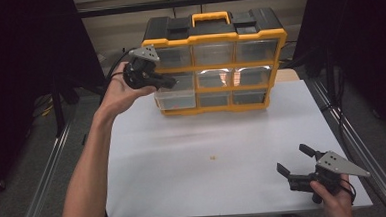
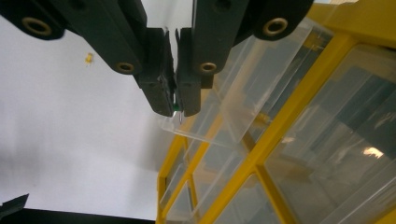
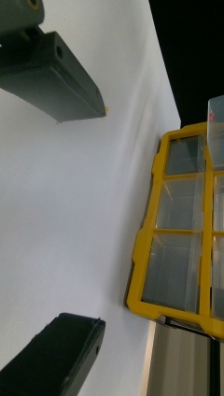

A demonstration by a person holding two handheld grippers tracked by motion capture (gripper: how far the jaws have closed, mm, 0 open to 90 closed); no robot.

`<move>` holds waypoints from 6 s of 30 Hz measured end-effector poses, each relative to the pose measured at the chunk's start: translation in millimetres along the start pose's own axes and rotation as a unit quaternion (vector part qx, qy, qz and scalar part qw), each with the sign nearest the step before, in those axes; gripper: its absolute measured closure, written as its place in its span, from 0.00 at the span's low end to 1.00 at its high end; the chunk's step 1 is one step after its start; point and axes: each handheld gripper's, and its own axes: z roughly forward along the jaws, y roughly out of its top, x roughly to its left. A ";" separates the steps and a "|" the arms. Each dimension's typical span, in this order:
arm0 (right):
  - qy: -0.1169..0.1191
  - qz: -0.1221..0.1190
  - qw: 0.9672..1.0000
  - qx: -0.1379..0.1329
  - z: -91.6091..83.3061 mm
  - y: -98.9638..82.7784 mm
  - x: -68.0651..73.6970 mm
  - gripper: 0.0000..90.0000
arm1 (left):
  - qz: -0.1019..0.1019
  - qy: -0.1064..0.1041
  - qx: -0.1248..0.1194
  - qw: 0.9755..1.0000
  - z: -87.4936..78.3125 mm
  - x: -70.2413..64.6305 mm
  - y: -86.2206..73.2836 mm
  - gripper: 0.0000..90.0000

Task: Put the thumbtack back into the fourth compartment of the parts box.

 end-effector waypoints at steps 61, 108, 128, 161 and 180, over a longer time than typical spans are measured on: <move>0.002 0.000 1.000 0.001 0.0 -0.5 -0.3 0.01 | -0.027 0.003 0.174 0.984 56.8 35.6 -9.4 0.95; 0.000 -0.001 1.000 -0.001 -0.4 -0.3 -0.4 0.01 | -0.059 0.035 -0.013 0.998 14.8 8.9 -13.1 0.57; 0.001 -0.002 1.000 0.002 1.1 -0.5 0.7 0.01 | -0.037 0.061 -0.063 0.995 10.8 -39.1 -24.5 0.13; 0.002 -0.003 1.000 0.002 0.4 -0.7 1.2 0.01 | -0.049 0.034 -0.089 0.994 49.0 -97.0 -76.7 0.05; 0.003 -0.001 1.000 0.004 0.5 -0.9 2.1 0.01 | -0.022 -0.046 -0.036 0.998 91.5 -106.6 -95.0 0.04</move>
